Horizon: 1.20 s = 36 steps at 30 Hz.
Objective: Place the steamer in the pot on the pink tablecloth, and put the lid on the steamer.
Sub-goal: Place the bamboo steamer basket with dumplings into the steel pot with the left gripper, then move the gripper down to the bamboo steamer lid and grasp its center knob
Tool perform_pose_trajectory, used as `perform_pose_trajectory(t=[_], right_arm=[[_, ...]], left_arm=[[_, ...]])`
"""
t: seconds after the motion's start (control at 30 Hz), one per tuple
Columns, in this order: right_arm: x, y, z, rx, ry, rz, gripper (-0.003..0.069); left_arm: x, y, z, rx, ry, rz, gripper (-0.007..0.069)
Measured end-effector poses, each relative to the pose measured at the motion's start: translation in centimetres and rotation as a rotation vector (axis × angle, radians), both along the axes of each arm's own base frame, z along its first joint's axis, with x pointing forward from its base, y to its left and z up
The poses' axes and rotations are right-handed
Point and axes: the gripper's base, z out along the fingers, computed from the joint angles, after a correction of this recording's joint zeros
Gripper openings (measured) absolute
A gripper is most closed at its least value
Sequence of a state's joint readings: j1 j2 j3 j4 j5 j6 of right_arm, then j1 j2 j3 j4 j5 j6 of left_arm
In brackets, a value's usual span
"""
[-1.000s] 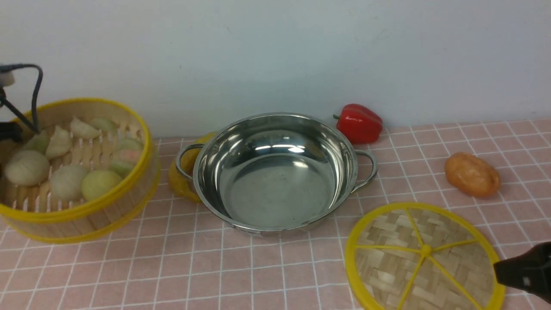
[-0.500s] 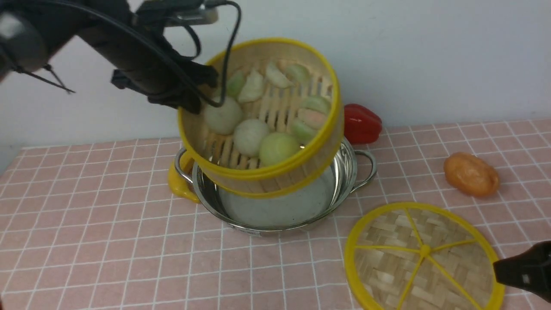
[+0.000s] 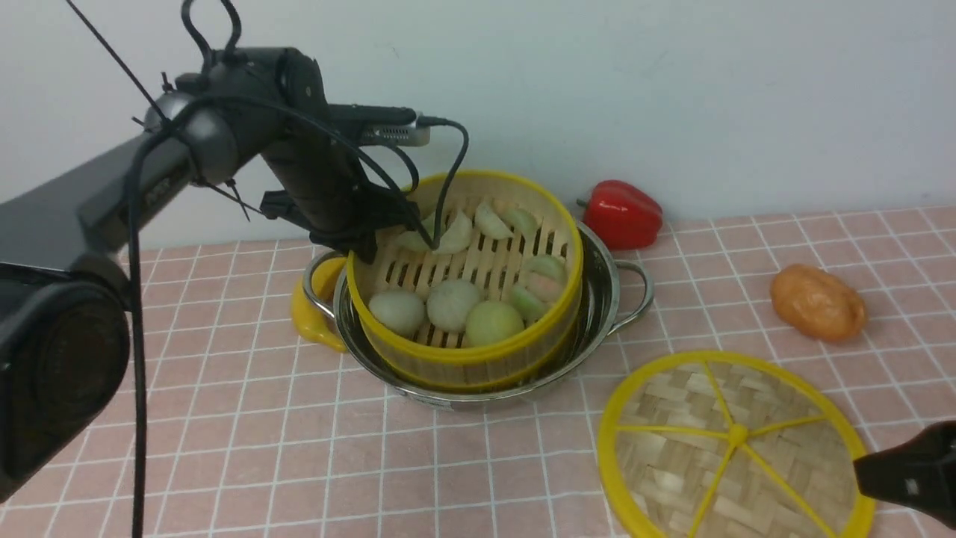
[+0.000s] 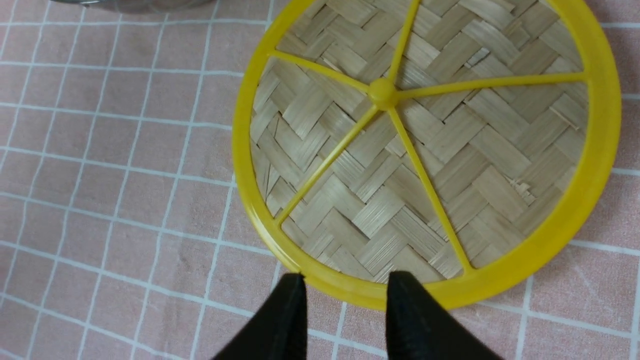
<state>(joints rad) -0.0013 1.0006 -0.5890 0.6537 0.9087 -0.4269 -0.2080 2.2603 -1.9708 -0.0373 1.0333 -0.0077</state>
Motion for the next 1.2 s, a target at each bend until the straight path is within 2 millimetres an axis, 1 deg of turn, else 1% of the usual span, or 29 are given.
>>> perform_pose_trajectory(t=[0.03, 0.2, 0.27, 0.5, 0.53, 0.57, 0.6, 0.67, 0.7, 0.8, 0.87, 0.93, 1.0, 1.03, 1.07, 1.1, 1.13, 1.2], right_arm=[[0.0, 0.0, 0.0, 0.0, 0.002, 0.001, 0.0243], [0.0, 0.0, 0.0, 0.003, 0.005, -0.003, 0.0243], [0.0, 0.0, 0.0, 0.007, 0.009, -0.01, 0.0243], [-0.1, 0.0, 0.0, 0.011, 0.015, -0.014, 0.0243], [-0.1, 0.0, 0.0, 0.011, 0.015, -0.013, 0.0243], [-0.1, 0.0, 0.0, 0.012, 0.016, -0.015, 0.0243], [-0.1, 0.0, 0.0, 0.012, 0.016, -0.015, 0.0243], [-0.1, 0.0, 0.0, 0.012, 0.017, -0.016, 0.0243], [-0.1, 0.0, 0.0, 0.012, 0.017, -0.016, 0.0243], [-0.1, 0.0, 0.0, 0.013, 0.021, -0.013, 0.0243], [-0.1, 0.1, 0.0, 0.017, 0.023, -0.011, 0.0243], [-0.1, 0.1, 0.3, 0.025, 0.021, -0.009, 0.0243], [0.1, 0.2, 0.8, 0.038, 0.007, -0.009, 0.0243], [0.3, 0.3, 1.3, 0.054, -0.004, -0.011, 0.0243], [0.3, 0.3, 1.4, 0.054, -0.007, -0.01, 0.0243], [0.7, 0.6, 2.4, 0.095, -0.032, -0.018, 0.0243], [0.8, 0.7, 3.0, 0.122, -0.047, -0.02, 0.0243], [1.2, 1.5, 4.7, 0.193, -0.095, 0.004, 0.0243]], left_arm=[[0.2, 0.0, -0.7, 0.002, 0.008, 0.001, 0.0031], [0.6, -0.2, -2.5, -0.001, 0.033, 0.003, 0.0031], [0.6, -0.3, -2.8, -0.006, 0.036, 0.006, 0.0031], [0.6, -0.4, -2.8, -0.006, 0.035, -0.005, 0.0046], [0.6, -0.4, -2.7, -0.007, 0.036, -0.005, 0.0057], [0.6, -0.4, -2.7, -0.013, 0.043, -0.003, 0.009], [0.6, -0.4, -2.7, -0.013, 0.042, -0.003, 0.009], [0.5, -0.4, -2.4, -0.008, 0.065, -0.005, 0.0165], [0.5, -0.4, -2.4, -0.008, 0.066, -0.005, 0.0171], [0.6, -0.4, -0.8, -0.008, 0.068, -0.01, 0.0281], [0.8, -0.5, 0.8, -0.012, 0.051, -0.012, 0.0328], [1.0, -0.5, 2.9, -0.018, 0.013, -0.015, 0.0379], [1.3, -0.5, 5.7, -0.027, -0.075, -0.016, 0.0417], [1.3, -0.5, 7.4, -0.036, -0.126, -0.016, 0.0431], [1.3, -0.5, 7.7, -0.038, -0.134, -0.016, 0.0435], [0.7, -0.4, 10.2, -0.057, -0.189, -0.01, 0.0444], [0.3, -0.4, 11.4, -0.068, -0.213, -0.01, 0.0447], [-1.0, -0.5, 14.5, -0.092, -0.275, -0.017, 0.0444]])
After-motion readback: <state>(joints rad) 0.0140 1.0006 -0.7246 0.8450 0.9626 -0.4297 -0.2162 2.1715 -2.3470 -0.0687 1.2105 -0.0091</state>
